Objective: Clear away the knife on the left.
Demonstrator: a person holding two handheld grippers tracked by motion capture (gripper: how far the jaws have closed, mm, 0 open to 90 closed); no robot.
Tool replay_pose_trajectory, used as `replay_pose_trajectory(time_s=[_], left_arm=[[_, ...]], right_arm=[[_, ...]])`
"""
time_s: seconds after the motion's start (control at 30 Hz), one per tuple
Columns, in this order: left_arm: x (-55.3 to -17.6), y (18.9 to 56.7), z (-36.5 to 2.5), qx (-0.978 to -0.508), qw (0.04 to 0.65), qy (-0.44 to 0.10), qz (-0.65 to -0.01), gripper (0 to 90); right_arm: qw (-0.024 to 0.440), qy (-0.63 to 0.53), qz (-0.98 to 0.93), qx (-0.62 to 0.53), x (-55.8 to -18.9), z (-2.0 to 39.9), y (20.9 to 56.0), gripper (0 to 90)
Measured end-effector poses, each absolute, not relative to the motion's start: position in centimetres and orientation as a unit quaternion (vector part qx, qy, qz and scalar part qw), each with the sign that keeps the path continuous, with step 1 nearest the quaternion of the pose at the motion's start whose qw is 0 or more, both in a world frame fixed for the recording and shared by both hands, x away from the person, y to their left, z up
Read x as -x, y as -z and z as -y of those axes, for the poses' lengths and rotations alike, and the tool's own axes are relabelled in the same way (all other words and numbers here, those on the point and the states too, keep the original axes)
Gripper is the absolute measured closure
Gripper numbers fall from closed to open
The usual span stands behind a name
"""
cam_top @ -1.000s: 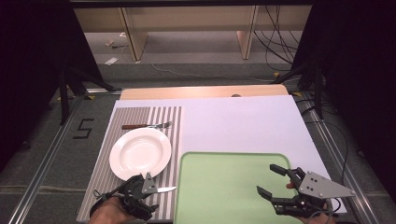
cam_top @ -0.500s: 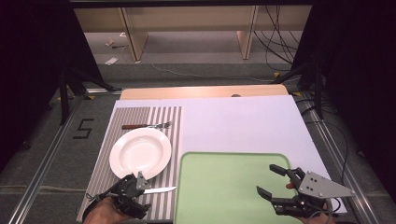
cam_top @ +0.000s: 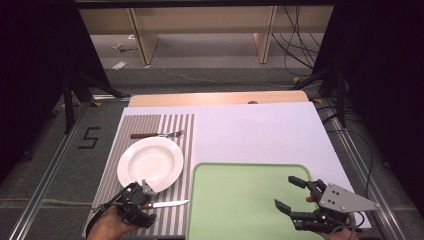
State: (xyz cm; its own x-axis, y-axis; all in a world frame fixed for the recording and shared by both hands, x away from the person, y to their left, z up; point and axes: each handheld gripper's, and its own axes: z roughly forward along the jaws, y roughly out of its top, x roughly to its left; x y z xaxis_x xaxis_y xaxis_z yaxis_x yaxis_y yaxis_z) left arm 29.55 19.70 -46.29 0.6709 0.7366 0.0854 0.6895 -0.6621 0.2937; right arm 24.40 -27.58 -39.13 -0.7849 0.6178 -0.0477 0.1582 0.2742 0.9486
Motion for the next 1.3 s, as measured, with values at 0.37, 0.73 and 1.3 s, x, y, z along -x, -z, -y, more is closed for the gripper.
replay_pose_trajectory(time_s=[0.37,0.73,1.3], left_arm=[[-30.2,46.5,-20.1,-0.895,0.124,-0.058,-0.425,38.3],[-30.5,46.1,-19.5,-0.908,0.106,-0.043,-0.403,61.3],[-30.6,46.0,-19.3,-0.917,0.097,-0.033,-0.385,76.8]], right_arm=[[0.210,-0.547,-0.770,-0.252,-24.4,27.6,39.1,25.8],[0.211,-0.547,-0.771,-0.250,-24.4,27.5,39.2,25.8],[0.209,-0.548,-0.770,-0.251,-24.4,27.6,39.2,25.8]])
